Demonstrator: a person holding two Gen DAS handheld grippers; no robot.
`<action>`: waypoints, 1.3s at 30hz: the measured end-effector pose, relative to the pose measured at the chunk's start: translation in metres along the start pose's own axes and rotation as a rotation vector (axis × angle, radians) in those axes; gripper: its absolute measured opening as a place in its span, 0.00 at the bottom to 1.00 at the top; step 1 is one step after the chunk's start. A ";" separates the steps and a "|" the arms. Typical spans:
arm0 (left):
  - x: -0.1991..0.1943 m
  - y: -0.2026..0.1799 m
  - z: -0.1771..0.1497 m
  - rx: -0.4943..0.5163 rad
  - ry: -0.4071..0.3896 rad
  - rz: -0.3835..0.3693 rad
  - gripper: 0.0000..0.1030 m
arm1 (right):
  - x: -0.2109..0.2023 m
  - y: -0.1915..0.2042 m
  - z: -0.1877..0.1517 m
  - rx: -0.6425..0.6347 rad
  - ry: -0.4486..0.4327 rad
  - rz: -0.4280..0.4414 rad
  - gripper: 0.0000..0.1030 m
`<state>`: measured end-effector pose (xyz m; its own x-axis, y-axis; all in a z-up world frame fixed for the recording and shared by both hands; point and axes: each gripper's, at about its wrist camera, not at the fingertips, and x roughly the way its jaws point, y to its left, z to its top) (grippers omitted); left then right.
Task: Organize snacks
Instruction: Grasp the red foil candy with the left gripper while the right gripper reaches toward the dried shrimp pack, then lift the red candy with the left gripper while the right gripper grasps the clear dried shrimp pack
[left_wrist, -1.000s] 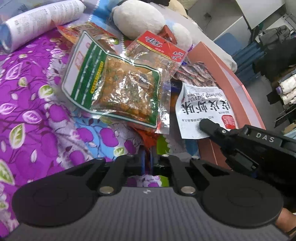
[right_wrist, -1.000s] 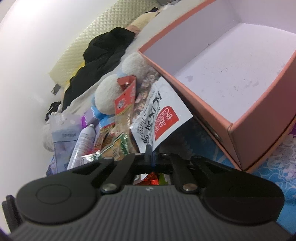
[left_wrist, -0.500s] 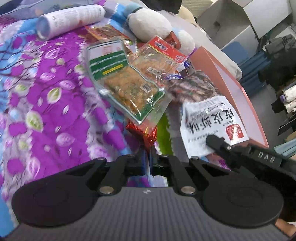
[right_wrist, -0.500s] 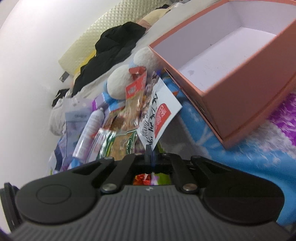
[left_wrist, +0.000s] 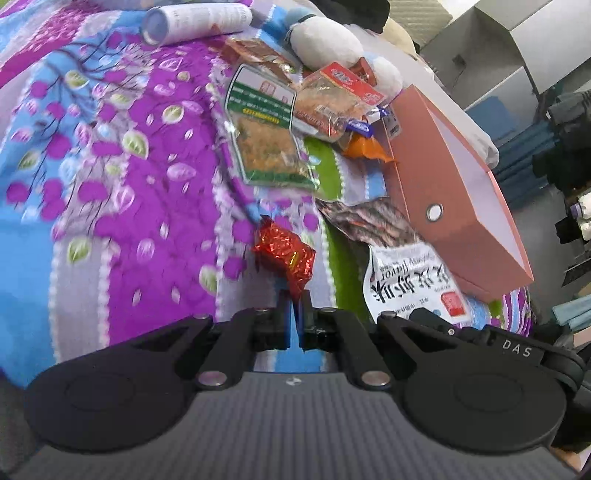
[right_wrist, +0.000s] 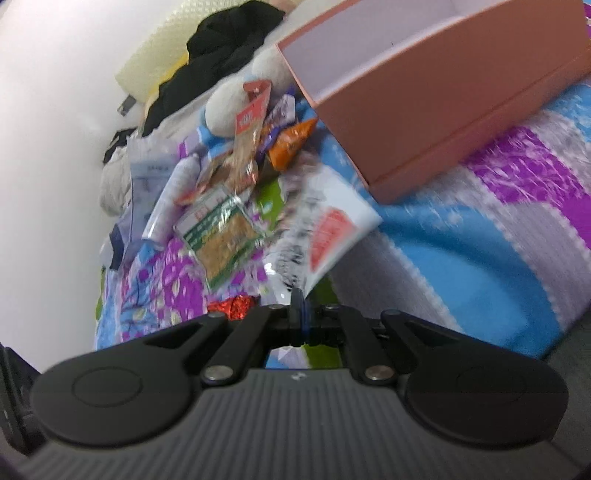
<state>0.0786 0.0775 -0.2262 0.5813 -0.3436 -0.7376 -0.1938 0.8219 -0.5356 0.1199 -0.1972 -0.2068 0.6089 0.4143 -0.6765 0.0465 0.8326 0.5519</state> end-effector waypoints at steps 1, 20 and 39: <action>-0.001 -0.001 -0.002 0.004 0.001 0.009 0.04 | -0.003 -0.001 -0.002 -0.001 0.010 -0.002 0.03; -0.003 -0.005 0.000 0.062 0.054 0.122 0.68 | -0.009 -0.031 -0.007 -0.100 0.098 -0.111 0.70; 0.034 -0.040 0.024 0.295 0.050 0.185 0.69 | 0.013 0.016 0.001 -0.646 -0.051 -0.096 0.86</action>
<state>0.1248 0.0438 -0.2204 0.5167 -0.1922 -0.8343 -0.0517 0.9657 -0.2545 0.1297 -0.1788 -0.2062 0.6634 0.3226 -0.6751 -0.3729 0.9248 0.0755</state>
